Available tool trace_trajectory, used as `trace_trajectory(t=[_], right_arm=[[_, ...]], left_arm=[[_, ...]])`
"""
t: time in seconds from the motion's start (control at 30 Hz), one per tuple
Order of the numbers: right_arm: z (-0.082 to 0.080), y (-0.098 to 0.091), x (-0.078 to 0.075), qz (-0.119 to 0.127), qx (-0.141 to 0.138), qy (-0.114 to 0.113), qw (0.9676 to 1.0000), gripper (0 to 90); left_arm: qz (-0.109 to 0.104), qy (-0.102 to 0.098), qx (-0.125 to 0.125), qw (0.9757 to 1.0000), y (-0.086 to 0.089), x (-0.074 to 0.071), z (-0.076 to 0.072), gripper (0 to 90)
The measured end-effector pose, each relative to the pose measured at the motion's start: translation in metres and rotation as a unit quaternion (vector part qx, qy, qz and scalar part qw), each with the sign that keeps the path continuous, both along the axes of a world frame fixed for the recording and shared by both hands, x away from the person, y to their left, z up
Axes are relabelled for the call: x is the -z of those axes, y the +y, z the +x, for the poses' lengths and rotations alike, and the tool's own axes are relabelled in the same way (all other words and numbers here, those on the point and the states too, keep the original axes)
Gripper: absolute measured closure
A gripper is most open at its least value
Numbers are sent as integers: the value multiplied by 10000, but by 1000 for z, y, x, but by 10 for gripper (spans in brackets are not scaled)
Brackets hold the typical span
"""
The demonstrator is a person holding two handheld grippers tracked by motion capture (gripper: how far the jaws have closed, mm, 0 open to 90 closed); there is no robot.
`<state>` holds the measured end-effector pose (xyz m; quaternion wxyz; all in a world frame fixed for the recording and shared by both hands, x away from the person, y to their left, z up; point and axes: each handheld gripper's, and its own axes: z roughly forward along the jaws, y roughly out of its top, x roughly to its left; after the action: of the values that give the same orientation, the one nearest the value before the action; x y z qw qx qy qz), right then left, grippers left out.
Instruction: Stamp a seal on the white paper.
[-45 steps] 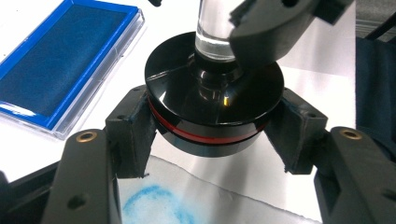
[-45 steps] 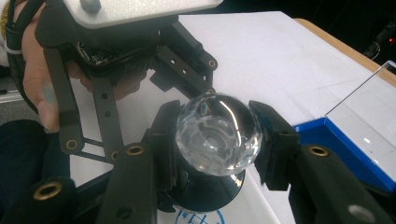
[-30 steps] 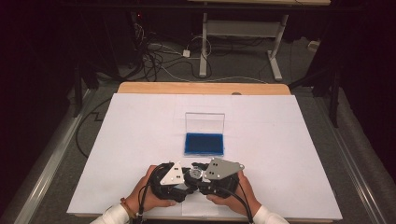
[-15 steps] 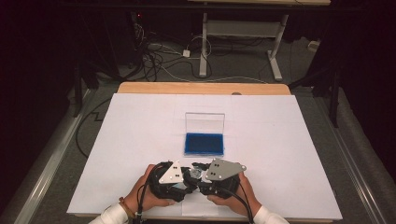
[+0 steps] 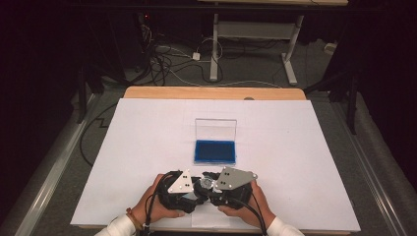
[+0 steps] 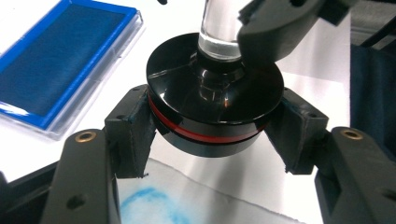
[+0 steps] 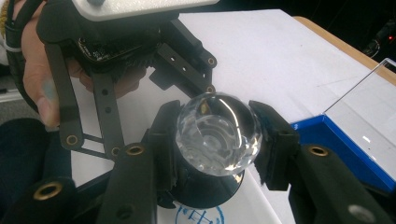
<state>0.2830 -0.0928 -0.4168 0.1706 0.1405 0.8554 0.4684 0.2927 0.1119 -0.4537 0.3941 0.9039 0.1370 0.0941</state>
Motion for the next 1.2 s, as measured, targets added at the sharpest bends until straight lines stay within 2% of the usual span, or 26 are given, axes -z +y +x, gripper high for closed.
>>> trace_trajectory(t=[0.4, 0.57, 0.87, 1.03, 1.2], right_arm=[[1, -3, -4, 123, 67, 47, 9999, 570], [1, -3, -5, 146, 46, 80, 9999, 569], [1, -5, -8, 237, 76, 79, 9997, 570], [1, -6, -9, 251, 87, 77, 9996, 570], [2, -8, -10, 257, 106, 45, 9996, 569]], left_arm=[[-146, -168, -79, 9997, 0, 1, -2, 335], [-76, -224, -43, 9997, -2, 1, -3, 325], [39, -296, -149, 9994, -4, 2, -4, 238], [18, -290, -202, 9994, -3, 2, -3, 196], [89, -361, -268, 9990, -1, 2, -2, 180]])
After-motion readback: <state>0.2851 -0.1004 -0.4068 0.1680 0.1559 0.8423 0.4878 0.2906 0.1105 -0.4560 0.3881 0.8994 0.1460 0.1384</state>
